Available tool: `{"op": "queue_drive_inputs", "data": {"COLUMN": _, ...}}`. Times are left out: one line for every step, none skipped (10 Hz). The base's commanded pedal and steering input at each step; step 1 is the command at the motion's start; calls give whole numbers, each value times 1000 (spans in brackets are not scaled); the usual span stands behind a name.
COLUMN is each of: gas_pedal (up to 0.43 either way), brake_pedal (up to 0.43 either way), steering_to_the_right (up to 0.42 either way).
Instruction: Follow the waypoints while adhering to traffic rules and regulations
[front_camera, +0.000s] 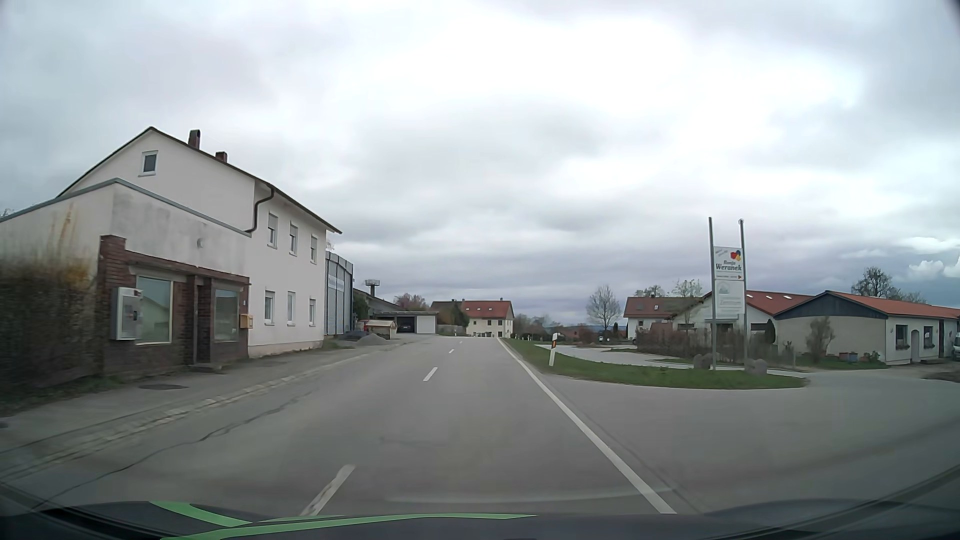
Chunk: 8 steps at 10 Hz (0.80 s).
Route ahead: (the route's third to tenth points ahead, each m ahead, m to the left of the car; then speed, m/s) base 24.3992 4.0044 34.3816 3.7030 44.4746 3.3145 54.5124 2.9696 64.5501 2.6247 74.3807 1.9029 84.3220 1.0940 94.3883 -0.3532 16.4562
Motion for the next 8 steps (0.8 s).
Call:
{"op": "queue_drive_inputs", "data": {"gas_pedal": 169, "brake_pedal": 0, "steering_to_the_right": -1}}
{"op": "queue_drive_inputs", "data": {"gas_pedal": 169, "brake_pedal": 0, "steering_to_the_right": -1}}
{"op": "queue_drive_inputs", "data": {"gas_pedal": 169, "brake_pedal": 0, "steering_to_the_right": 0}}
{"op": "queue_drive_inputs", "data": {"gas_pedal": 157, "brake_pedal": 0, "steering_to_the_right": 1}}
{"op": "queue_drive_inputs", "data": {"gas_pedal": 157, "brake_pedal": 0, "steering_to_the_right": 1}}
{"op": "queue_drive_inputs", "data": {"gas_pedal": 130, "brake_pedal": 0, "steering_to_the_right": 2}}
{"op": "queue_drive_inputs", "data": {"gas_pedal": 118, "brake_pedal": 0, "steering_to_the_right": 2}}
{"op": "queue_drive_inputs", "data": {"gas_pedal": 98, "brake_pedal": 0, "steering_to_the_right": 2}}
